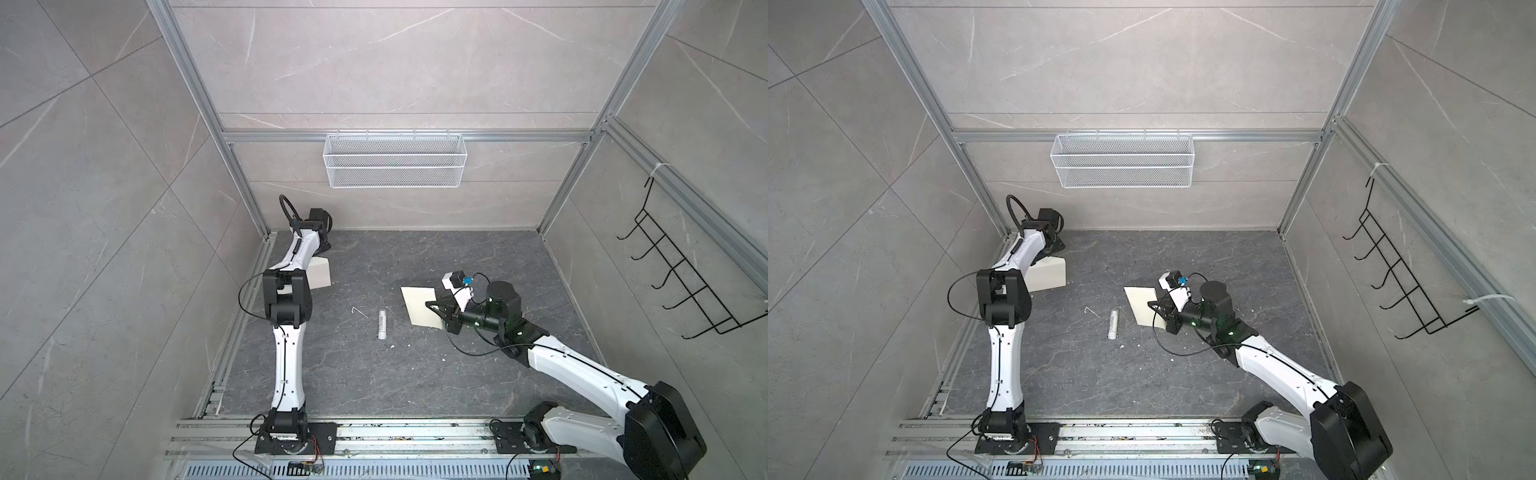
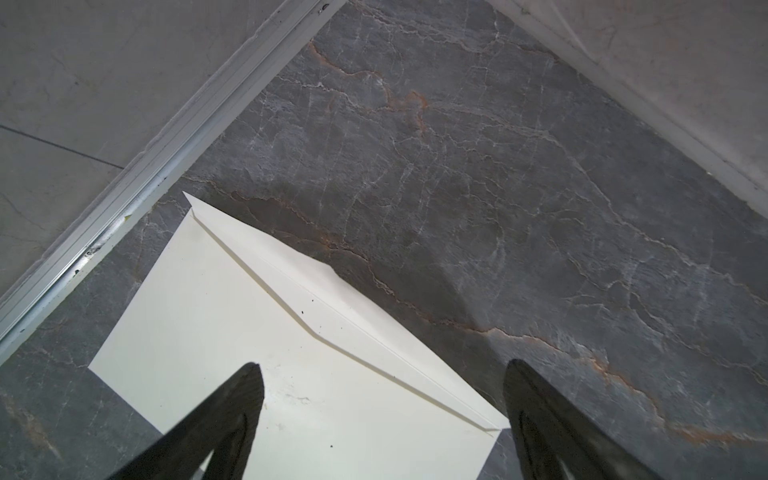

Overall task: Place the letter into the envelope and seal it
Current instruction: 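Grasp the envelope's edge with the left gripper and lift it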

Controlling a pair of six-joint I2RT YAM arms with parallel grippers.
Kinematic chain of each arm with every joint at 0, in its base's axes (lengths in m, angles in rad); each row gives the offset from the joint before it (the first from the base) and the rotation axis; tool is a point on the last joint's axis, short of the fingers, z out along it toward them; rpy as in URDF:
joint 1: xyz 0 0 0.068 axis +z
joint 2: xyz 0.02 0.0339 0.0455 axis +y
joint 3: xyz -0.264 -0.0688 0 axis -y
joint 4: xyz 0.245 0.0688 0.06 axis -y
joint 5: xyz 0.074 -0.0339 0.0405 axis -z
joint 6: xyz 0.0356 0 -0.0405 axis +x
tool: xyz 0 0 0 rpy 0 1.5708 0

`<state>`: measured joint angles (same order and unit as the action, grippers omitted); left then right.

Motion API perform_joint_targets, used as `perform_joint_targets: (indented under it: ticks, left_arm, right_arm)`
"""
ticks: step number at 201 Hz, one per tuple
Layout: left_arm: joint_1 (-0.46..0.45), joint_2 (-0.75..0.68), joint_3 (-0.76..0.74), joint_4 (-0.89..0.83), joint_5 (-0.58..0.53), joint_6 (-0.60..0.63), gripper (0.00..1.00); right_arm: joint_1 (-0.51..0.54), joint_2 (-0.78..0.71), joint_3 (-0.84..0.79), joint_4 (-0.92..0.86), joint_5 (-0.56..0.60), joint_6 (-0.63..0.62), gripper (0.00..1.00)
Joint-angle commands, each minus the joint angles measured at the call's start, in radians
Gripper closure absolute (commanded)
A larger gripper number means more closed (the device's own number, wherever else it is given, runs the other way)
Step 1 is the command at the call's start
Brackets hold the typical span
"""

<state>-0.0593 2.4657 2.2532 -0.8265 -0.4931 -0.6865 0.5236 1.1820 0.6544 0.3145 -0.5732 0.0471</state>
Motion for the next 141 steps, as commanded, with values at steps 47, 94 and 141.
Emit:
perform_joint_targets:
  ticks: [47,94,141]
  left_arm:
    - [0.039,0.102,0.099,-0.005,0.016,-0.042,0.07]
    - [0.062,0.117,0.114,-0.031,0.081,-0.046,0.26]
    - [0.068,0.086,0.053,-0.011,0.104,-0.042,0.65]
  right_arm:
    - [0.004,0.078,0.057,0.004,-0.023,-0.040,1.00]
    - [0.004,0.133,0.083,0.009,-0.036,-0.041,1.00]
    - [0.002,0.143,0.090,0.010,-0.048,-0.036,1.00]
